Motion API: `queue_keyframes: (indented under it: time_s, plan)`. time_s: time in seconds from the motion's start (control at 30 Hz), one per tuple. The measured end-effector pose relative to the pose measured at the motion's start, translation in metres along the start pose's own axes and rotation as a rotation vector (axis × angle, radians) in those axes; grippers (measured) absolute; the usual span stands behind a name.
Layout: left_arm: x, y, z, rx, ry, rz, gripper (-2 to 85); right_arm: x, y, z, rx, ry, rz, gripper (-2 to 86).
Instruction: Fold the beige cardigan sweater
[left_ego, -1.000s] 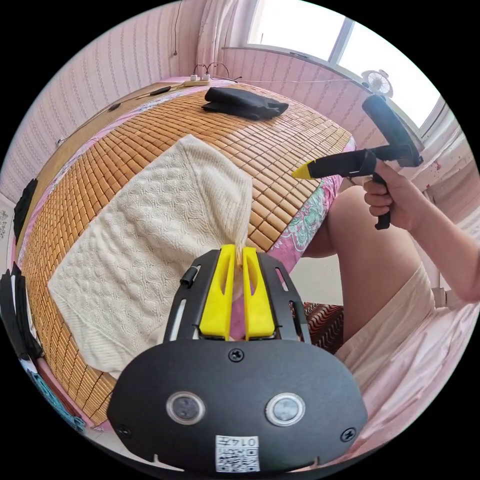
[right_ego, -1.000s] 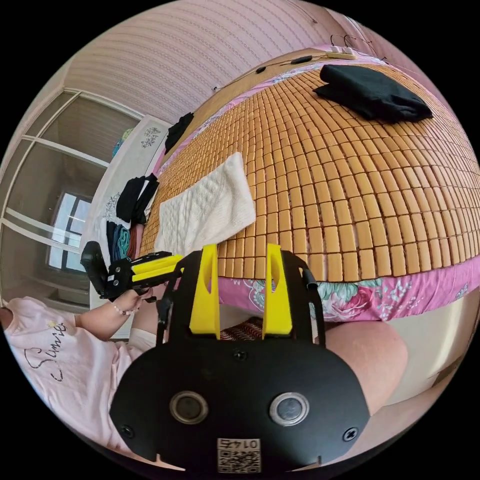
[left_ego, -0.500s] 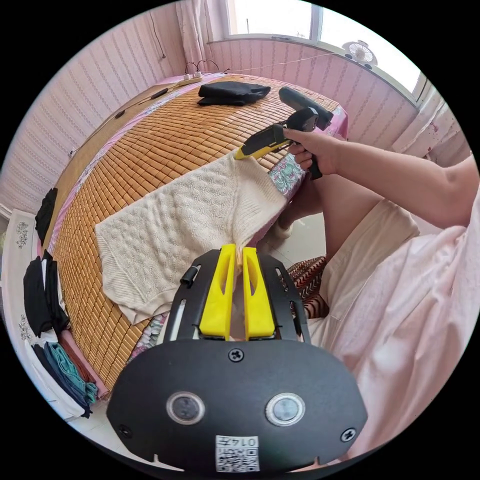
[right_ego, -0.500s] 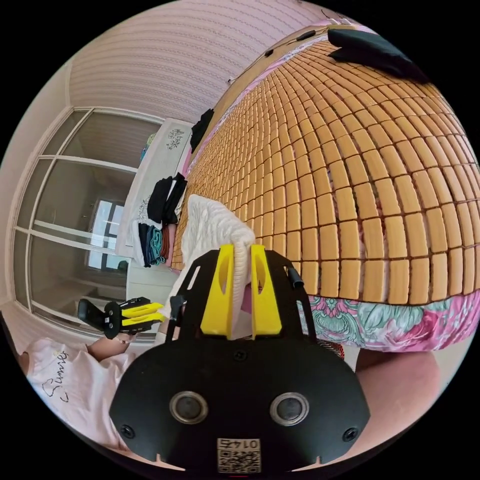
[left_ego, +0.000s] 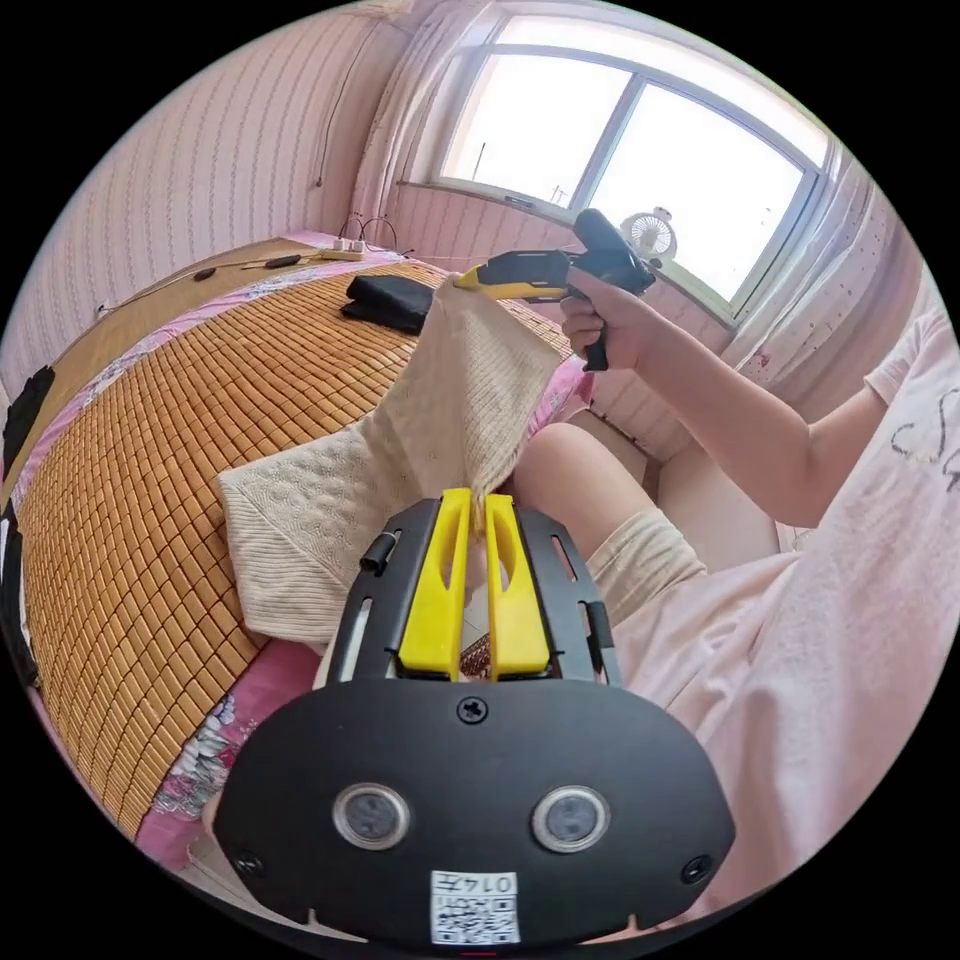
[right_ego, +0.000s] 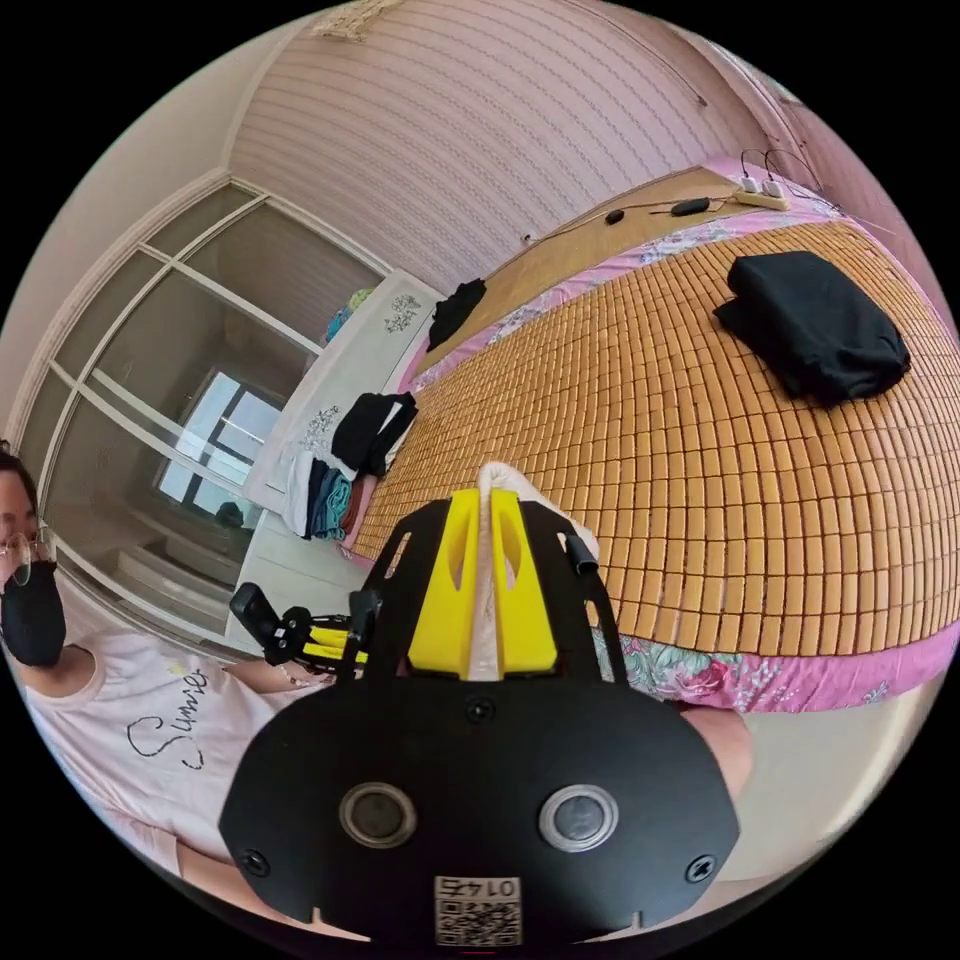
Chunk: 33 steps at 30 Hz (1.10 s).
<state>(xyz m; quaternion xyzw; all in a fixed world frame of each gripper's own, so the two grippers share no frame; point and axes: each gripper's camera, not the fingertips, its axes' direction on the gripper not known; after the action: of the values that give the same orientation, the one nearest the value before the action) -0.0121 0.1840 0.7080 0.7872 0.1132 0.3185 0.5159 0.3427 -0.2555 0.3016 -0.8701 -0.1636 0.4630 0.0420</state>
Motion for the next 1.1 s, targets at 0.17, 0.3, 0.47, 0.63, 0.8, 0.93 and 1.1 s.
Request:
queue_keyframes:
  time_s: [0.17,0.3,0.47,0.63,0.8,0.93,1.1]
  plan:
    - [-0.061,0.038,-0.024,-0.1,-0.01,-0.234,5.1,-0.082,-0.048,0.136,-0.3,-0.076,-0.205,4.0]
    - [-0.107,0.081,-0.056,-0.144,-0.046,-0.425,6.6,-0.106,-0.047,0.215,-0.436,-0.067,-0.239,5.8]
    - [-0.139,0.088,-0.086,-0.108,-0.133,-0.481,7.6,-0.104,-0.028,0.176,-0.259,0.061,-0.234,7.6]
    - [-0.172,0.047,-0.081,-0.041,-0.122,-0.423,13.8,-0.068,0.009,0.142,-0.147,0.277,-0.075,14.3]
    - [-0.209,-0.003,-0.054,-0.055,-0.066,-0.421,21.8,-0.039,0.029,0.183,-0.286,0.227,0.068,16.9]
    - [-0.229,-0.017,-0.035,-0.153,-0.15,-0.446,22.8,-0.05,0.022,0.222,-0.326,0.202,0.102,17.2]
    - [-0.266,-0.004,-0.037,-0.191,-0.114,-0.574,20.3,-0.085,0.01,0.252,-0.321,0.311,0.109,17.4]
